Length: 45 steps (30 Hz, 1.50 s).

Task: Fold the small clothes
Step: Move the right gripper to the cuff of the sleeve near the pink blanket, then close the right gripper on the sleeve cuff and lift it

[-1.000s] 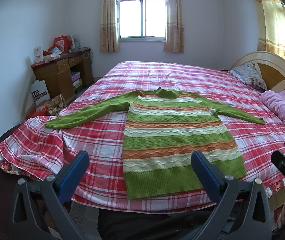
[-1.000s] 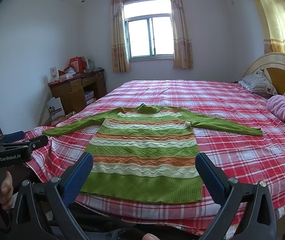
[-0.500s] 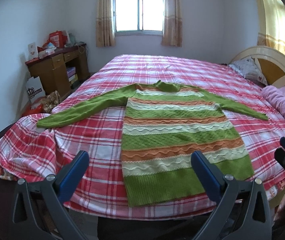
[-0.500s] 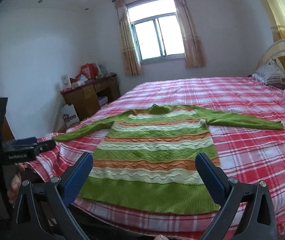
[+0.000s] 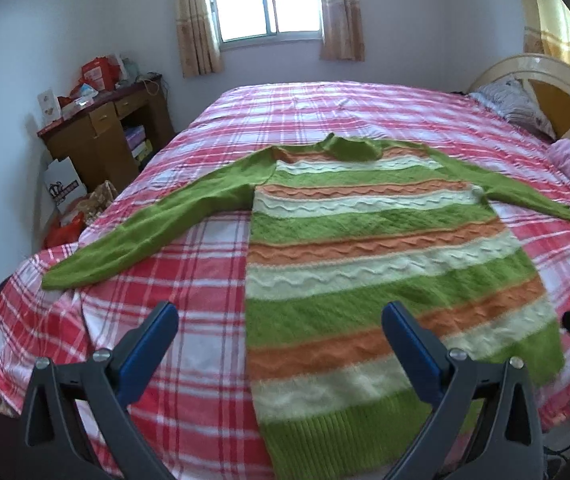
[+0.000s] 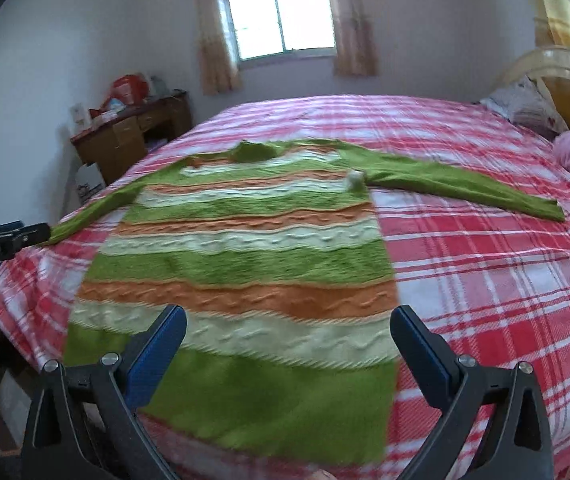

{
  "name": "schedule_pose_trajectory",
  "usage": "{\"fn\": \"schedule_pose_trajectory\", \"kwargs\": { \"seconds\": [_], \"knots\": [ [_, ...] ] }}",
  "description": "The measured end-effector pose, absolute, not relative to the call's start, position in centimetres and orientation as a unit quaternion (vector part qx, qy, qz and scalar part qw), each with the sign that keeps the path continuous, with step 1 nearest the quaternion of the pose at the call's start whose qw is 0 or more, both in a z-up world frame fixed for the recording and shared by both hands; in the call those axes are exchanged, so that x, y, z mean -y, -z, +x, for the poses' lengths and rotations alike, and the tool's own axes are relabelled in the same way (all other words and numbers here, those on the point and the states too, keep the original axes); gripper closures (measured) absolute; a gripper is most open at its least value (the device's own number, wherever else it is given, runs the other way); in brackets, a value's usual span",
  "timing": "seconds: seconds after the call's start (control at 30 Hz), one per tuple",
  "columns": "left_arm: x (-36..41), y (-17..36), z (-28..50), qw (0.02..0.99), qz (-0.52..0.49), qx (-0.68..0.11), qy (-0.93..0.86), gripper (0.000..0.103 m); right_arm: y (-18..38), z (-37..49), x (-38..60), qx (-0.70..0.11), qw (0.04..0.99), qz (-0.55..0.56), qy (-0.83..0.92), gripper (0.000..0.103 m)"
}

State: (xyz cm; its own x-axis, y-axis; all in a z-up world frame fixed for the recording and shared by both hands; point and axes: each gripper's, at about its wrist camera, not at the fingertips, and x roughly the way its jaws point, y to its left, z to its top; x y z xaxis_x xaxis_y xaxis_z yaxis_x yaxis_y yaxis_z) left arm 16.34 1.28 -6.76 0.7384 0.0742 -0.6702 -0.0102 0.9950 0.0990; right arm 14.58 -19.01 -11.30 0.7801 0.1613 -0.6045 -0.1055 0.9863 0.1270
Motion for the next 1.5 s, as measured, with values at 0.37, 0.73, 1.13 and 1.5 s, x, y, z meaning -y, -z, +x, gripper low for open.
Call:
{"fn": "schedule_pose_trajectory", "kwargs": {
  "seconds": [0.37,0.73,1.13,1.5],
  "knots": [
    [0.5,8.7,24.2,0.934,0.058,-0.351,-0.034,0.000,12.6,23.2,27.0,-0.340,0.938,0.073,0.012,0.001],
    [-0.7,11.8,31.0,0.924,0.055,-0.367,-0.089,0.000,13.5,28.1,35.9,-0.356,0.923,0.113,0.090,0.001],
    [-2.2,14.2,35.0,0.910,0.020,-0.398,-0.117,0.000,13.0,29.9,48.8,-0.348,0.901,0.129,0.226,0.001],
    [-2.8,15.1,37.3,0.897,0.003,-0.424,-0.124,0.000,14.0,33.3,57.6,-0.360,0.875,0.187,0.266,0.017]
  ]
}}
